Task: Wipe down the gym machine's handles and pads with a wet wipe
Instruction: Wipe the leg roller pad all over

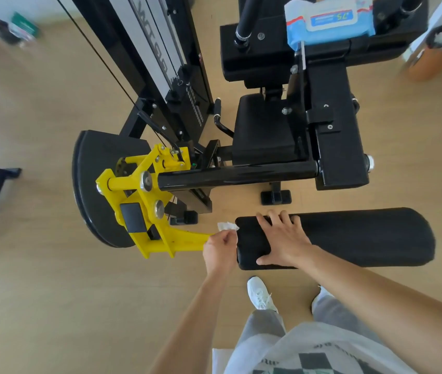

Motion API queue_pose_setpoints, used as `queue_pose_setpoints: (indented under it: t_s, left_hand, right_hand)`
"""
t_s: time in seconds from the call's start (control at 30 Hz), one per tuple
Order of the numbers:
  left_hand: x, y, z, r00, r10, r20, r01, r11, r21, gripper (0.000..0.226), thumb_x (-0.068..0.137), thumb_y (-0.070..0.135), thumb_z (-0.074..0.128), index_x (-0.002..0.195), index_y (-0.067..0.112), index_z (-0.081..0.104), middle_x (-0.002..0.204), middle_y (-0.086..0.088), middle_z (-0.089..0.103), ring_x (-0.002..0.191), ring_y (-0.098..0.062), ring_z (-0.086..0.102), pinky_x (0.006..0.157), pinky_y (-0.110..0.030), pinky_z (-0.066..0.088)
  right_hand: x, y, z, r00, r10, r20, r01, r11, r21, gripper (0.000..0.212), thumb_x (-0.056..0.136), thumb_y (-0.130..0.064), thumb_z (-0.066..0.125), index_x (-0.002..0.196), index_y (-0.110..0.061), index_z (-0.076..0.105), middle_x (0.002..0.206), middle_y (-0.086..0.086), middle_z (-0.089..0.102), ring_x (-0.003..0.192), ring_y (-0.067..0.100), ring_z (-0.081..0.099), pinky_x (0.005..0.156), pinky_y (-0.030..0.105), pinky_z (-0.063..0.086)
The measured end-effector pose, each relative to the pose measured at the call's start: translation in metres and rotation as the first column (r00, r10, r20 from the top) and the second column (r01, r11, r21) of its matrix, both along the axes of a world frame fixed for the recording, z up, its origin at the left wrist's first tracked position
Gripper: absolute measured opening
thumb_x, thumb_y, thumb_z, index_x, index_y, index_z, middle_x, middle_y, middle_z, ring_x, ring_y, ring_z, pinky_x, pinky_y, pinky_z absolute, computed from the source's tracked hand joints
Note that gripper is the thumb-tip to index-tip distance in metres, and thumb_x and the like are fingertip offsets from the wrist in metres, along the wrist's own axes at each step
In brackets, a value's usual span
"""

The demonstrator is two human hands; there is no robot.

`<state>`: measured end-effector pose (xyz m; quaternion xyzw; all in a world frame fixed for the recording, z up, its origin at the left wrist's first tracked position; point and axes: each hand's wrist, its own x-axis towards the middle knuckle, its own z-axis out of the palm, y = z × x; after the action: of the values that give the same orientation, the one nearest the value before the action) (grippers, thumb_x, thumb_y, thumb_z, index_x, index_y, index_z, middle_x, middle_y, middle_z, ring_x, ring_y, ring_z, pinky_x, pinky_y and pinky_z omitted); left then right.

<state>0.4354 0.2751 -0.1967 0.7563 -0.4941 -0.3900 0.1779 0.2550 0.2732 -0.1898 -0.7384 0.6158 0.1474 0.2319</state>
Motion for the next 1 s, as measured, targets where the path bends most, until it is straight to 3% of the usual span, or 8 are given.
queue_pose_setpoints:
  t_s: [0.07, 0.13, 0.23, 0.4, 0.53, 0.73, 0.87, 1.0]
  left_hand:
    - [-0.001, -0.005, 0.000, 0.999, -0.033, -0.001, 0.033, 0.999, 0.021, 0.025, 0.103, 0.017, 0.058, 0.086, 0.017, 0.077, 0.084, -0.001, 0.072, 0.076, -0.019, 0.058, 0.061, -0.019, 0.038]
    - [-0.005, -0.010, 0.001, 0.999, -0.039, -0.020, 0.040, 0.998, 0.039, 0.024, 0.104, 0.016, 0.057, 0.118, 0.011, 0.076, 0.114, -0.006, 0.075, 0.096, -0.020, 0.065, 0.076, -0.022, 0.044]
    - [-0.011, -0.018, 0.004, 0.996, -0.017, -0.086, 0.022, 0.998, 0.052, 0.031, 0.106, 0.015, 0.054, 0.133, 0.013, 0.069, 0.130, -0.004, 0.071, 0.114, -0.019, 0.065, 0.083, -0.019, 0.045]
    - [-0.010, -0.023, 0.001, 0.997, -0.035, -0.073, 0.039, 0.997, 0.060, 0.030, 0.106, 0.016, 0.055, 0.131, 0.013, 0.070, 0.127, -0.002, 0.071, 0.108, -0.015, 0.063, 0.080, -0.019, 0.044]
    - [-0.002, -0.008, -0.007, 0.996, -0.038, -0.077, 0.041, 0.999, 0.035, 0.022, 0.104, 0.013, 0.056, 0.101, 0.013, 0.078, 0.087, -0.007, 0.072, 0.078, -0.018, 0.056, 0.063, -0.027, 0.042]
    - [0.014, 0.011, -0.012, 0.997, -0.064, -0.049, 0.068, 0.994, 0.081, 0.019, 0.099, 0.017, 0.065, 0.082, 0.021, 0.074, 0.078, -0.010, 0.072, 0.070, -0.019, 0.052, 0.063, -0.028, 0.043]
    - [0.020, 0.017, -0.008, 0.994, -0.106, -0.022, 0.108, 0.987, 0.119, 0.013, 0.095, 0.021, 0.072, 0.101, 0.016, 0.082, 0.085, 0.004, 0.076, 0.082, -0.018, 0.068, 0.075, -0.028, 0.052]
    - [0.014, 0.001, 0.004, 1.000, -0.023, -0.008, 0.024, 0.998, 0.052, 0.018, 0.095, 0.022, 0.072, 0.111, 0.015, 0.080, 0.096, 0.004, 0.076, 0.088, -0.014, 0.067, 0.075, -0.023, 0.047]
  right_hand:
    - [0.001, 0.001, 0.001, 1.000, 0.002, 0.019, -0.001, 0.999, -0.036, 0.116, 0.073, -0.073, 0.071, 0.159, -0.021, 0.014, 0.152, 0.005, 0.034, 0.135, 0.034, 0.037, 0.109, 0.051, 0.035]
    - [-0.002, 0.000, 0.003, 0.999, 0.004, 0.036, -0.002, 0.999, -0.054, 0.111, 0.074, -0.069, 0.073, 0.157, -0.020, 0.020, 0.150, 0.004, 0.039, 0.132, 0.032, 0.041, 0.108, 0.049, 0.038]
    - [-0.011, 0.000, 0.003, 0.997, 0.031, 0.077, -0.027, 0.999, -0.047, 0.105, 0.072, -0.064, 0.077, 0.153, -0.018, 0.028, 0.150, 0.003, 0.043, 0.133, 0.031, 0.043, 0.111, 0.048, 0.037]
    - [-0.023, -0.001, -0.001, 0.991, 0.083, 0.109, -0.082, 0.997, -0.015, 0.104, 0.072, -0.059, 0.078, 0.154, -0.021, 0.026, 0.159, 0.001, 0.033, 0.144, 0.027, 0.033, 0.120, 0.044, 0.029]
    - [-0.027, -0.005, -0.003, 0.993, 0.079, 0.088, -0.081, 0.997, 0.017, 0.108, 0.077, -0.062, 0.075, 0.160, -0.023, 0.019, 0.167, 0.005, 0.018, 0.151, 0.028, 0.022, 0.123, 0.046, 0.022]
    - [-0.032, -0.008, -0.004, 0.998, 0.054, 0.044, -0.055, 0.998, 0.021, 0.106, 0.076, -0.073, 0.069, 0.159, -0.034, 0.018, 0.148, 0.006, 0.029, 0.138, 0.031, 0.028, 0.115, 0.051, 0.027]
    - [-0.033, -0.009, -0.005, 0.997, 0.047, 0.065, -0.050, 0.998, 0.033, 0.104, 0.078, -0.071, 0.070, 0.160, -0.034, 0.018, 0.150, 0.004, 0.030, 0.141, 0.029, 0.027, 0.117, 0.051, 0.026]
    - [-0.035, -0.007, -0.002, 0.996, 0.026, 0.089, -0.029, 0.999, 0.038, 0.104, 0.079, -0.072, 0.067, 0.160, -0.032, 0.017, 0.151, 0.001, 0.033, 0.141, 0.026, 0.030, 0.118, 0.047, 0.027]
